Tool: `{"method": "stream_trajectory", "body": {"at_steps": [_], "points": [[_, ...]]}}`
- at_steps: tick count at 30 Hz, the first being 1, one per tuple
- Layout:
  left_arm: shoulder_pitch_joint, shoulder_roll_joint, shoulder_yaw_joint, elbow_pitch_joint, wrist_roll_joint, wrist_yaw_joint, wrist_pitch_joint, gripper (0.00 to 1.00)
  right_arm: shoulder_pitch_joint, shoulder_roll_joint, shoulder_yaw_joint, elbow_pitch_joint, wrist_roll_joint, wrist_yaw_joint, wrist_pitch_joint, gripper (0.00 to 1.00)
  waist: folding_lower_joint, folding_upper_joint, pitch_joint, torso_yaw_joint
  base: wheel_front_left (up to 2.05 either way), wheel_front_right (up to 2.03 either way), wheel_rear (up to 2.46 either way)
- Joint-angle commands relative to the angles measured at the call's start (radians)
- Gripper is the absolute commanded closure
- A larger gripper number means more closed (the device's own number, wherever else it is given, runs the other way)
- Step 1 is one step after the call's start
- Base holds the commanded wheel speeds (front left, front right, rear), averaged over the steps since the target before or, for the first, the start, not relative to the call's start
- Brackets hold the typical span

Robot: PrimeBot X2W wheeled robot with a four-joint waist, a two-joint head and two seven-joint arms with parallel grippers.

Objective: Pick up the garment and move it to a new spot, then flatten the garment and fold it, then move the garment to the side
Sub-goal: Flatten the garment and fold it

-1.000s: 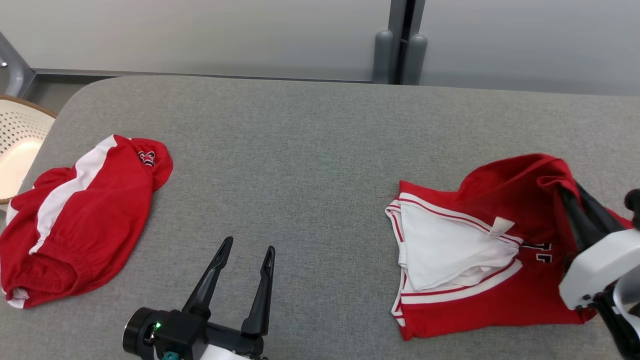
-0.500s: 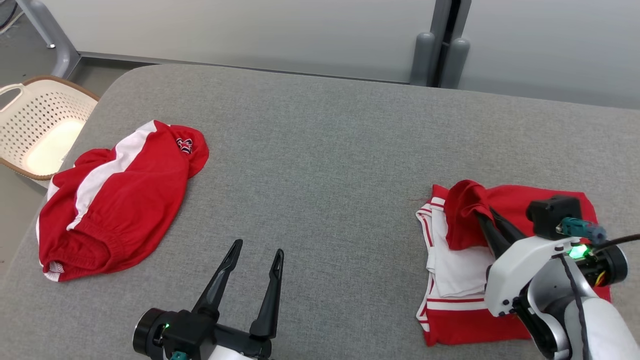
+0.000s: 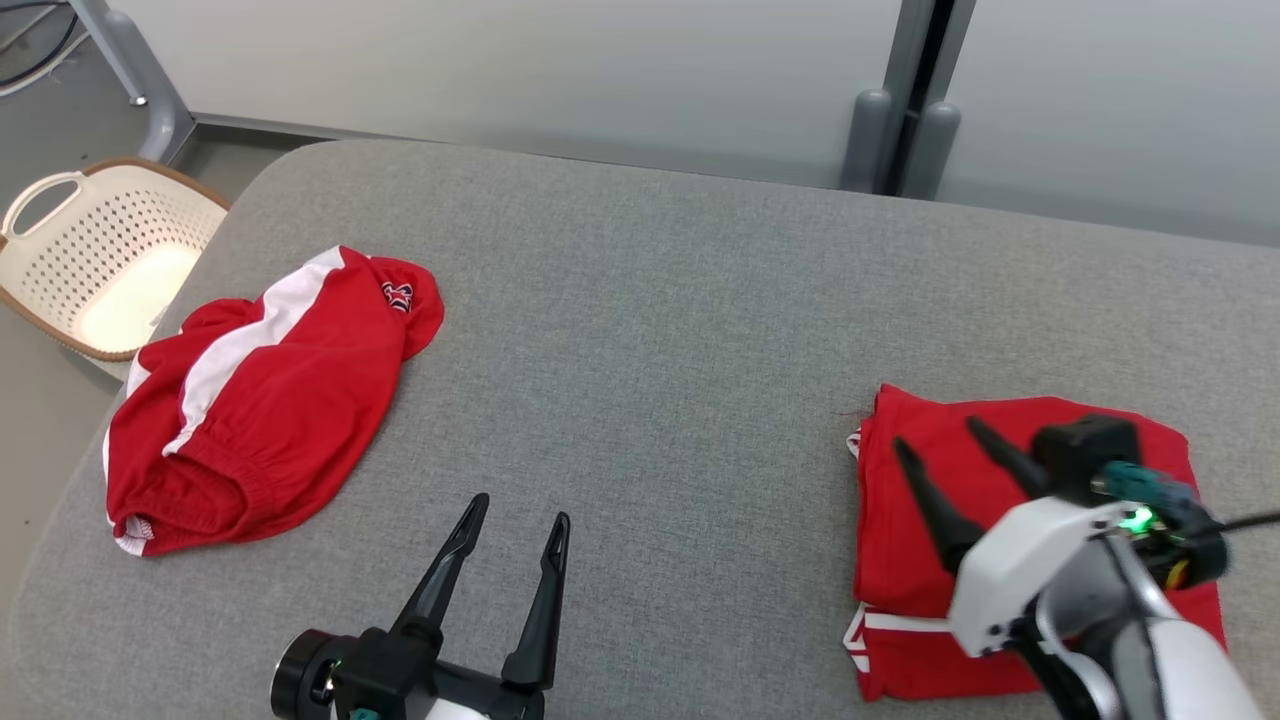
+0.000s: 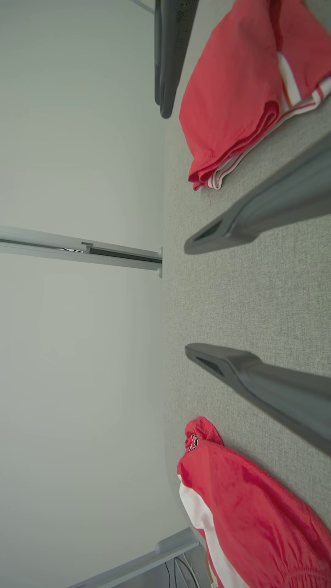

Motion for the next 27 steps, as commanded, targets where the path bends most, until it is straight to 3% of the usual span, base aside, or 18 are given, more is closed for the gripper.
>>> {"method": "stream_trajectory", "body": {"at_steps": [1,6,11,17,19,23,27], "points": [[0.012,0.002,0.005,0.003,0.004,0.004,-0.001,0.0,0.022,-0.021,-0.018,-0.04,0.001,-0.002,-0.007,0.0,0.0,-0.0001,-0.012,-0.007,0.0,0.0,0.0],[0.03,0.002,0.016,-0.008,0.007,0.011,-0.001,0.0,0.088,-0.066,-0.137,-0.196,-0.015,-0.002,-0.056,0.0,0.0,-0.0001,-0.036,-0.031,0.0,0.0,0.0],[0.048,0.002,0.041,-0.014,-0.016,0.017,-0.001,0.0,0.14,-0.114,-0.212,-0.228,-0.031,-0.001,-0.207,0.0,0.0,-0.0001,-0.06,-0.067,0.0,0.0,0.0],[0.087,0.001,0.114,-0.026,-0.077,0.048,-0.001,0.0,0.164,-0.123,-0.197,-0.08,-0.082,-0.001,-0.549,0.0,0.0,-0.0001,-0.109,-0.136,0.0,0.0,0.0],[0.104,0.0,0.135,-0.029,-0.093,0.058,-0.001,0.0,0.174,-0.096,-0.19,-0.012,-0.088,-0.001,-0.635,0.0,0.0,-0.0001,-0.128,-0.156,0.0,0.0,0.0],[0.125,0.0,0.17,-0.046,-0.098,0.072,-0.001,0.0,0.18,-0.063,-0.151,0.085,-0.103,-0.002,-0.681,0.0,0.0,-0.0001,-0.151,-0.188,0.0,0.0,0.0],[0.149,0.0,0.205,-0.085,-0.08,0.078,-0.001,0.0,0.2,-0.013,-0.168,0.076,-0.123,-0.002,-0.684,0.0,0.0,-0.0001,-0.166,-0.204,0.0,0.0,0.0]]}}
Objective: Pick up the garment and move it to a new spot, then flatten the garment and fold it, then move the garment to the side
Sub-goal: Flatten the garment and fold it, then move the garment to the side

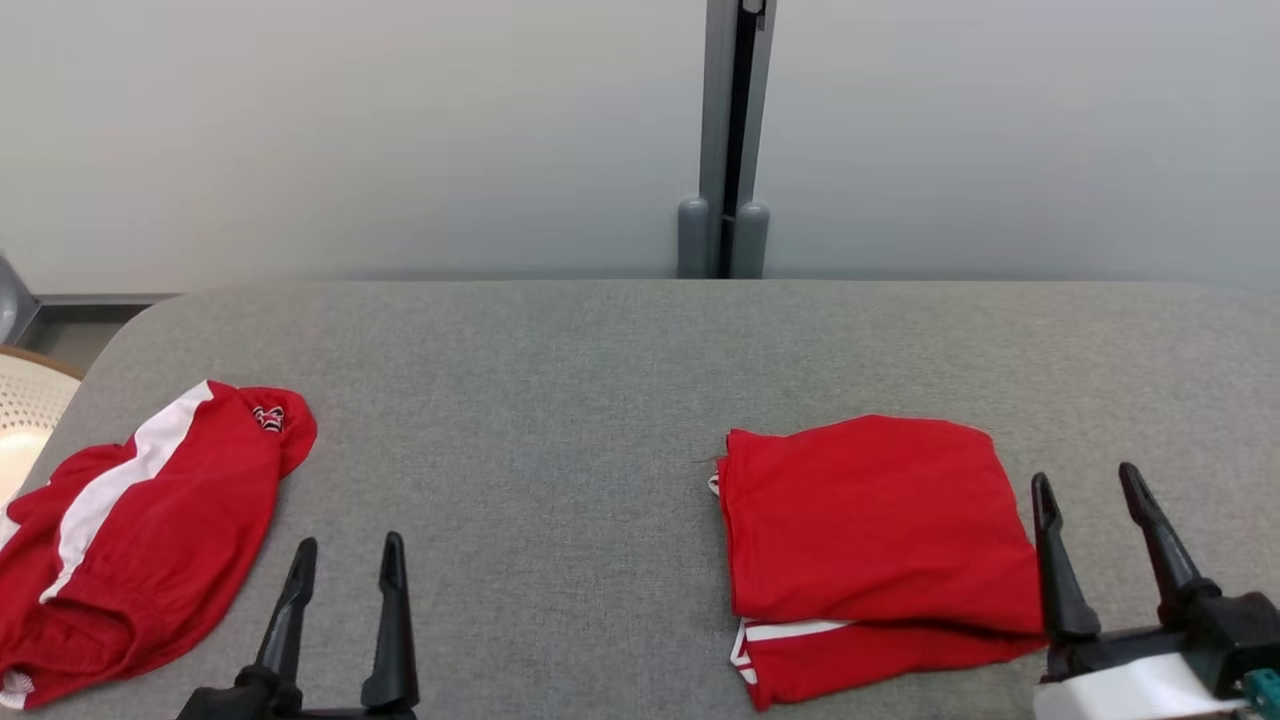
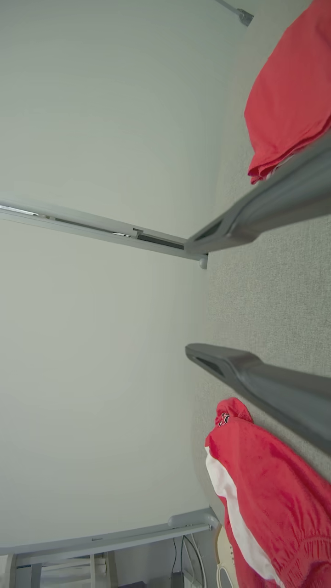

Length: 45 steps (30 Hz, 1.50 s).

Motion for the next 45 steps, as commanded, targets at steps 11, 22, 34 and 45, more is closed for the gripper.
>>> {"method": "stream_trajectory", "body": {"at_steps": [11,22,34,45], "points": [[0.06,0.003,0.045,-0.013,0.09,-0.022,-0.001,0.0,0.097,0.04,0.075,0.032,-0.016,-0.002,-0.006,0.0,0.0,-0.0001,-0.035,-0.023,0.0,0.0,0.0],[0.076,0.004,0.028,0.048,0.181,-0.003,-0.001,0.0,0.111,0.053,0.078,0.04,-0.021,-0.002,-0.006,0.0,0.0,-0.0001,-0.042,-0.03,0.0,0.0,0.0],[0.06,0.004,0.009,0.068,0.195,0.006,-0.001,0.0,0.096,0.057,0.085,0.051,-0.02,-0.002,-0.006,0.0,0.0,-0.0001,-0.038,-0.02,0.0,0.0,0.0],[0.046,0.003,0.005,0.081,0.199,-0.002,-0.001,0.0,0.046,0.055,0.112,0.077,-0.021,-0.002,-0.006,0.0,0.0,-0.0001,-0.022,-0.012,0.0,0.0,0.0]]}}
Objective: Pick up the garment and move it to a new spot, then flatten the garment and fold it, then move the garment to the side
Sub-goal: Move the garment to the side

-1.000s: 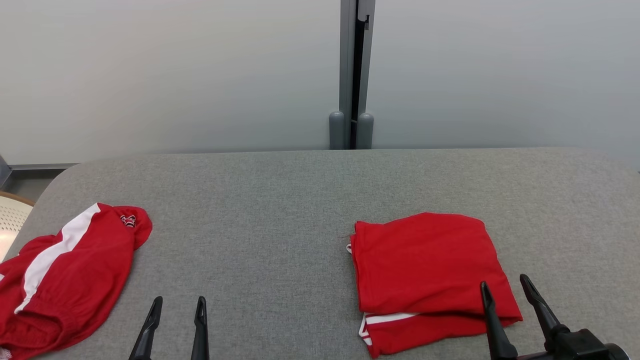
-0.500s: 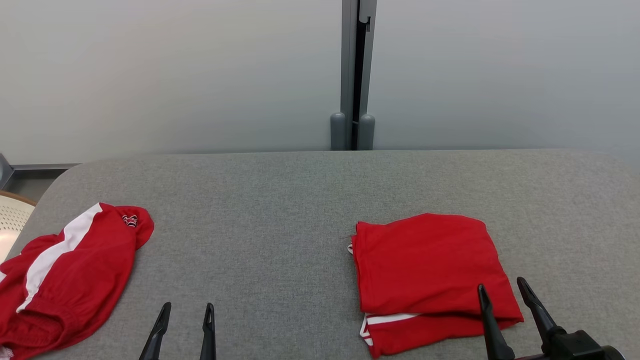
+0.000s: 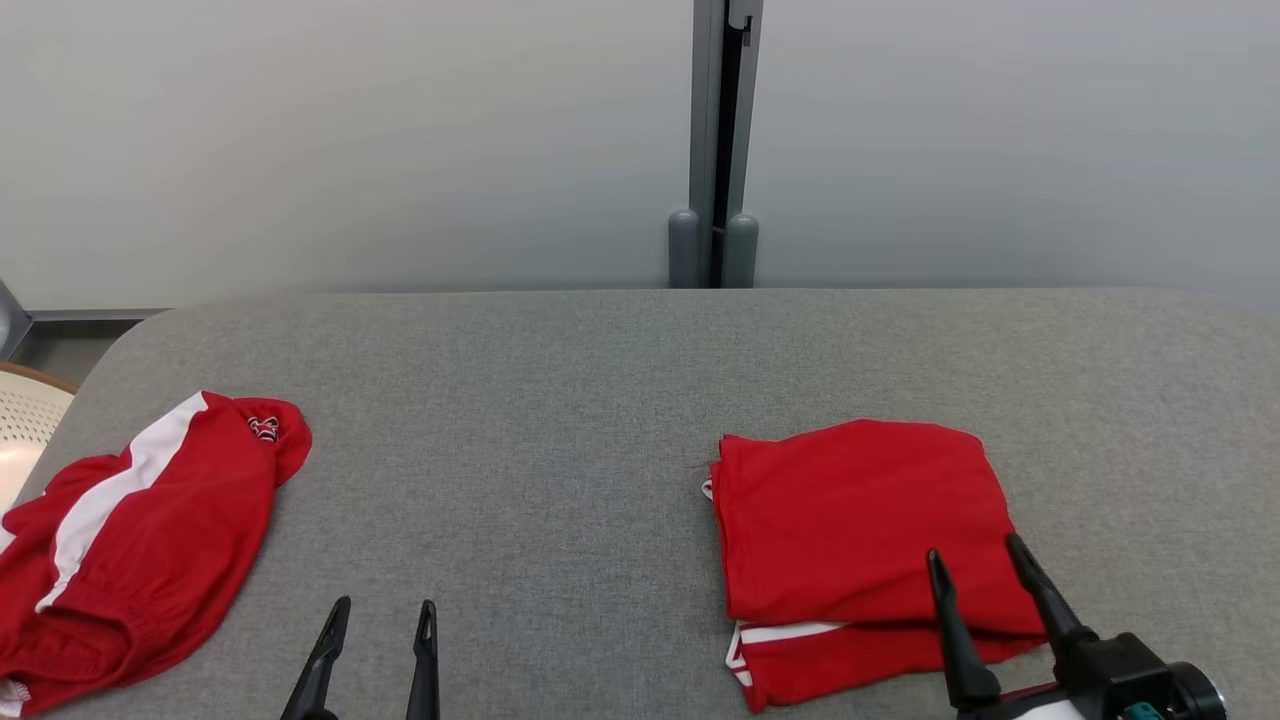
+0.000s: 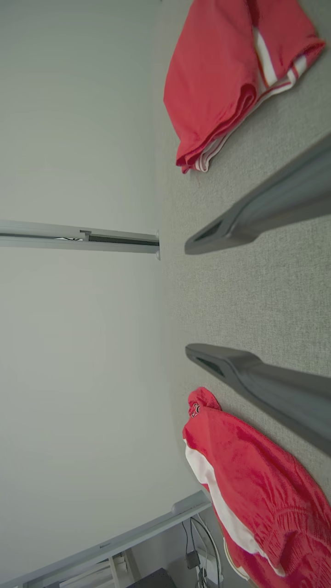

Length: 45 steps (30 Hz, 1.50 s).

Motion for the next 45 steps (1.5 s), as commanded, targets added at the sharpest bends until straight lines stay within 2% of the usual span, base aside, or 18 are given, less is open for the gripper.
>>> {"method": "stream_trajectory", "body": {"at_steps": [1,4,8,9,16,22,26,30,31,32,34,35,36,39,45], "points": [[-0.027,0.003,-0.002,-0.009,0.023,-0.005,-0.001,0.0,-0.032,-0.014,0.025,0.044,0.011,-0.002,-0.003,0.0,0.0,-0.0001,0.012,0.003,0.0,0.0,0.0],[-0.039,0.003,-0.01,-0.013,0.031,-0.011,-0.001,0.0,-0.095,-0.035,0.053,0.151,0.048,-0.002,-0.003,0.0,0.0,-0.0001,0.03,0.009,0.0,0.0,0.0],[-0.058,0.003,-0.029,-0.02,0.036,-0.023,-0.001,0.0,-0.214,-0.114,0.12,0.31,0.107,-0.002,0.002,0.0,0.0,-0.0001,0.057,0.024,0.0,0.0,0.0],[-0.058,0.003,-0.029,-0.02,0.036,-0.023,-0.001,0.0,-0.214,-0.114,0.12,0.31,0.107,-0.002,0.002,0.0,0.0,-0.0001,0.057,0.024,0.0,0.0,0.0],[-0.097,0.003,-0.052,-0.023,0.035,-0.042,-0.001,0.0,-0.389,-0.255,0.141,0.495,0.257,-0.002,0.135,0.0,0.0,-0.0001,0.124,0.054,0.0,0.0,0.0],[-0.123,0.003,-0.061,-0.018,0.028,-0.048,-0.001,0.0,-0.425,-0.343,0.153,0.534,0.402,-0.002,0.277,0.0,0.0,-0.0001,0.167,0.062,0.0,0.0,0.0],[-0.137,0.003,-0.062,-0.013,0.026,-0.054,-0.001,0.0,-0.421,-0.363,0.194,0.52,0.484,-0.002,0.33,0.0,0.0,-0.0001,0.19,0.059,0.0,0.0,0.0],[-0.155,0.003,-0.06,-0.012,0.029,-0.062,-0.001,0.0,-0.434,-0.362,0.235,0.511,0.525,-0.002,0.328,0.0,0.0,-0.0001,0.213,0.054,0.0,0.0,0.0],[-0.161,0.003,-0.059,-0.013,0.03,-0.062,-0.001,0.0,-0.437,-0.357,0.247,0.51,0.534,-0.001,0.332,0.03,0.0,-0.0001,0.219,0.053,0.0,0.0,0.0],[-0.167,0.003,-0.058,-0.014,0.031,-0.066,-0.001,0.0,-0.443,-0.356,0.259,0.512,0.54,-0.001,0.338,0.11,0.0,-0.0001,0.225,0.052,0.0,0.0,0.0],[-0.179,0.003,-0.057,-0.013,0.033,-0.071,-0.001,0.0,-0.45,-0.354,0.288,0.516,0.552,-0.001,0.351,0.53,0.0,-0.0001,0.236,0.049,0.0,0.0,0.0],[-0.183,0.003,-0.055,-0.013,0.034,-0.073,-0.001,0.0,-0.455,-0.354,0.301,0.518,0.557,-0.001,0.355,0.67,0.0,-0.0001,0.241,0.048,0.0,0.0,0.0],[-0.185,0.003,-0.054,-0.013,0.035,-0.075,-0.001,0.0,-0.461,-0.355,0.314,0.519,0.564,-0.001,0.36,0.97,0.0,-0.0001,0.246,0.047,0.0,0.0,0.0],[-0.195,0.003,-0.051,-0.016,0.035,-0.078,-0.001,0.0,-0.485,-0.367,0.348,0.518,0.566,-0.001,0.35,1.0,0.0,-0.0001,0.26,0.043,0.0,0.0,0.0],[-0.209,0.003,-0.042,-0.024,0.036,-0.087,-0.001,0.0,-0.578,-0.417,0.331,0.534,0.526,-0.002,0.271,1.0,0.0,-0.0001,0.303,0.022,0.0,0.0,0.0]]}}
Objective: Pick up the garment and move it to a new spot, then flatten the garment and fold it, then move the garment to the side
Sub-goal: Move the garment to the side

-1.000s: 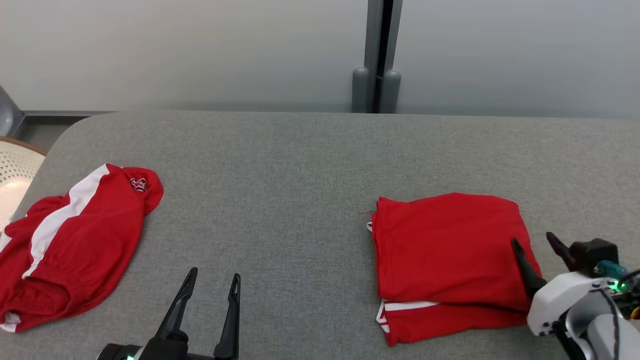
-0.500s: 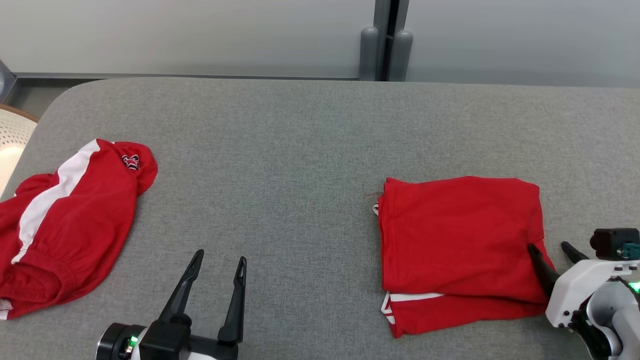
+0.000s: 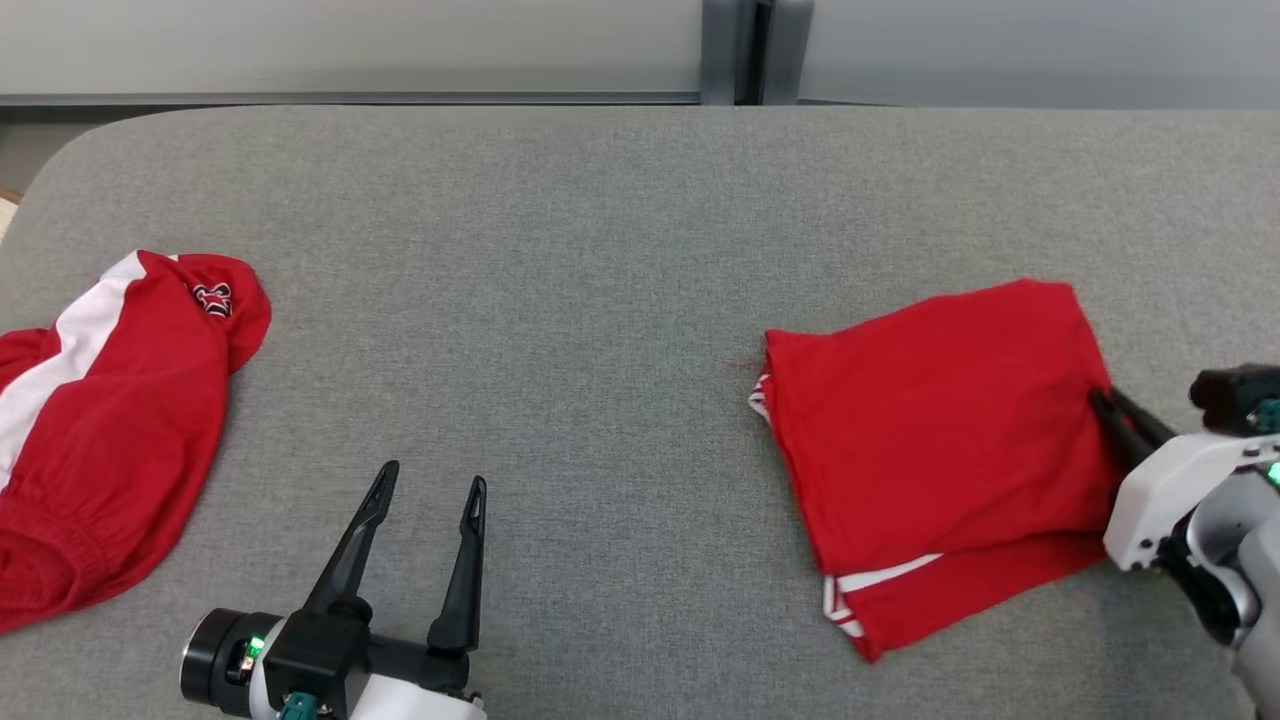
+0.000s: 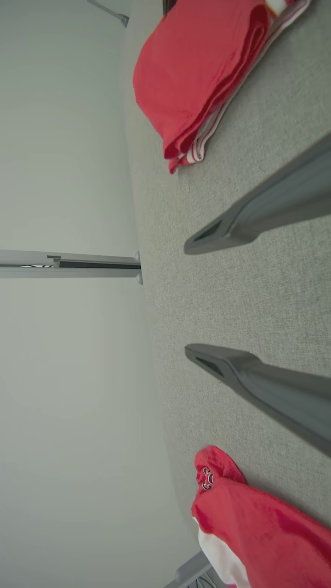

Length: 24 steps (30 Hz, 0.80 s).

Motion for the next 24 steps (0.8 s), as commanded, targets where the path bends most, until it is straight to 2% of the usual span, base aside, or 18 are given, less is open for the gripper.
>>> {"method": "stream_trajectory", "body": {"at_steps": [1,8,11,16,23,24], "points": [[-0.02,0.003,0.006,-0.005,0.005,-0.01,-0.001,0.0,-0.038,-0.025,-0.016,0.008,-0.015,-0.003,-0.024,1.0,0.0,0.0,0.025,-0.015,0.0,0.0,0.0],[-0.067,0.004,0.01,-0.018,0.011,-0.034,-0.001,0.0,-0.176,-0.071,-0.062,0.035,-0.103,-0.003,-0.056,1.0,0.0,0.0,0.111,-0.049,0.0,0.0,0.0],[-0.098,0.009,0.011,-0.035,0.017,-0.044,-0.001,0.0,-0.256,-0.092,-0.112,0.048,-0.146,-0.003,-0.051,1.0,0.0,0.0,0.166,-0.065,0.0,0.0,0.0],[-0.153,0.019,0.002,-0.06,0.026,-0.063,-0.001,0.0,-0.348,-0.14,-0.226,0.091,-0.224,-0.003,-0.03,1.0,0.0,0.0,0.246,-0.082,0.0,0.0,0.0],[-0.197,0.022,0.005,-0.12,0.031,-0.073,-0.001,0.0,-0.381,-0.203,-0.412,0.116,-0.337,-0.003,-0.018,1.0,0.0,0.0,0.307,-0.094,0.0,0.0,0.0],[-0.2,0.024,0.003,-0.145,0.036,-0.075,-0.001,0.0,-0.379,-0.232,-0.454,0.108,-0.391,-0.003,-0.013,1.0,0.0,0.0,0.32,-0.094,0.0,0.0,0.0]]}}
